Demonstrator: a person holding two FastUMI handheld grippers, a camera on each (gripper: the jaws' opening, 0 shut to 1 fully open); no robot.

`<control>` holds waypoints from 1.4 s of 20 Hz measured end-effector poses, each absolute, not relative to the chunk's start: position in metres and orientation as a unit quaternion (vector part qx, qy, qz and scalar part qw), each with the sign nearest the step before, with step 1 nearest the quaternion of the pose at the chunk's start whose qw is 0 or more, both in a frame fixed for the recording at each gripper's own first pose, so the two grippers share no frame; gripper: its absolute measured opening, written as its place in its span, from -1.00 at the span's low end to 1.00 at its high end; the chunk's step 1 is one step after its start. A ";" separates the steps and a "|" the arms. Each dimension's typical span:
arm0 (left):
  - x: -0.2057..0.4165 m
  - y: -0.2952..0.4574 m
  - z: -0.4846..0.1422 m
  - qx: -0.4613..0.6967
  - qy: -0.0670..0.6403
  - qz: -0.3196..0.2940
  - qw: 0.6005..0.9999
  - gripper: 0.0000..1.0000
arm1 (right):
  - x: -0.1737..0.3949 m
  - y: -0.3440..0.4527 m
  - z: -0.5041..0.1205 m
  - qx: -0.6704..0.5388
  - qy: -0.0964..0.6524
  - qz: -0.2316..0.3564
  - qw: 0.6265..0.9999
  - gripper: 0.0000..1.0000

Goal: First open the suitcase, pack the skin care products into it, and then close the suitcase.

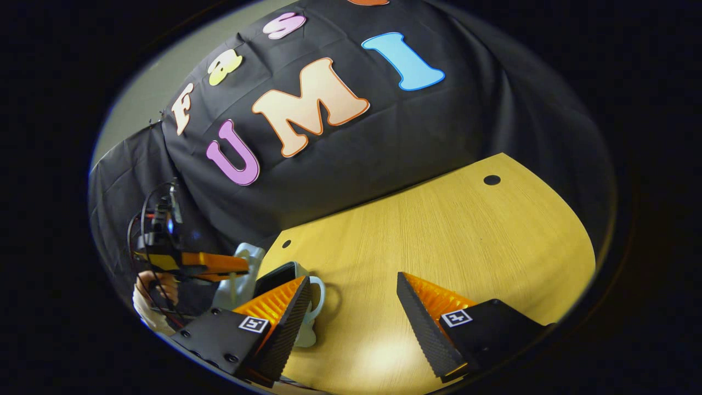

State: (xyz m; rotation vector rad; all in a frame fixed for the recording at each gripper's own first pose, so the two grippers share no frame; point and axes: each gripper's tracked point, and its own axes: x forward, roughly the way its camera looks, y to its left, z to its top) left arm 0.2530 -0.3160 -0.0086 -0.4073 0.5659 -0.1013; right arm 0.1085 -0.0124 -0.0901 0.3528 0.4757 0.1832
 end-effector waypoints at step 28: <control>0.224 -0.332 0.066 -0.120 0.119 -0.010 0.985 0.37 | 0.119 -0.021 -0.045 0.172 0.191 0.125 0.958 0.95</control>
